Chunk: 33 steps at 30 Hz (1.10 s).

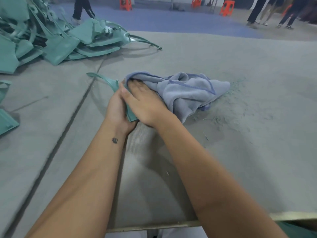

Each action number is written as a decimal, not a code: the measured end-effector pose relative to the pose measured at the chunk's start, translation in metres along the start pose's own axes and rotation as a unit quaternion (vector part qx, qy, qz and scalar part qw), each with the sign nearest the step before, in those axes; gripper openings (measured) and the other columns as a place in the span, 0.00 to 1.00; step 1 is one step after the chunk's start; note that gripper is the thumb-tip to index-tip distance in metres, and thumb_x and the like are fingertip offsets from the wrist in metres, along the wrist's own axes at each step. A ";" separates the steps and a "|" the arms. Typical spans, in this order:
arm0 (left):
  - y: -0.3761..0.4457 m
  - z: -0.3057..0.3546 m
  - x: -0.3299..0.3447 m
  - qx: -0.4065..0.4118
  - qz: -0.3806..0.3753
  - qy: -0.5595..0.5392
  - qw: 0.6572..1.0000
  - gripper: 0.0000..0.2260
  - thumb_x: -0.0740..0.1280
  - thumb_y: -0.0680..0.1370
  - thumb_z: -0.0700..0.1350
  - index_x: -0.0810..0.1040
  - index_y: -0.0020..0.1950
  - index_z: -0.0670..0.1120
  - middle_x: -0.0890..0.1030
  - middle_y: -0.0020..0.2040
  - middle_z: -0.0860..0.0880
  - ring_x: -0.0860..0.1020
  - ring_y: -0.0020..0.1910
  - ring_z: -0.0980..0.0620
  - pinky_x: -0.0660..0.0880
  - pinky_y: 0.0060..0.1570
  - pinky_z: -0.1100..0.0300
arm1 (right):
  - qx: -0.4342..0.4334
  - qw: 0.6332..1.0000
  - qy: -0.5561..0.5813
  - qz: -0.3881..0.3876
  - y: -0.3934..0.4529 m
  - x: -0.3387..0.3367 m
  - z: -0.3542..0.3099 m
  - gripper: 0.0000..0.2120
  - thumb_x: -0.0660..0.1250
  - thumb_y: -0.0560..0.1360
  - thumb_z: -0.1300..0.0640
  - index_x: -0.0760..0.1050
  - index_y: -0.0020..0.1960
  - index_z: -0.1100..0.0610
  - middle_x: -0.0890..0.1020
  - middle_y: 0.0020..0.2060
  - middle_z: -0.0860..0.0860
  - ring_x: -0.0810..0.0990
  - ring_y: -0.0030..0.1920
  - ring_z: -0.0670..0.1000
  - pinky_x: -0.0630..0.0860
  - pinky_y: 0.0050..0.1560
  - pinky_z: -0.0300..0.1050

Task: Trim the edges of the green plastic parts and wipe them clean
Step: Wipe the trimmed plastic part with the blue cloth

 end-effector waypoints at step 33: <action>-0.006 0.025 0.000 0.057 0.052 0.138 0.987 0.14 0.58 0.83 0.51 0.73 0.68 0.59 0.83 0.58 0.54 0.81 0.57 0.49 0.76 0.57 0.38 | 0.040 0.857 0.450 0.249 -0.024 -0.065 0.051 0.23 0.52 0.80 0.69 0.65 0.73 0.56 0.73 0.61 0.42 0.75 0.52 0.30 0.69 0.57 0.25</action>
Point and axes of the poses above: each hand's wrist, its own y-axis towards the middle knuckle, its own x-axis out of the palm, z = x × y, the point moved 3 cm from there along y, towards the middle knuckle
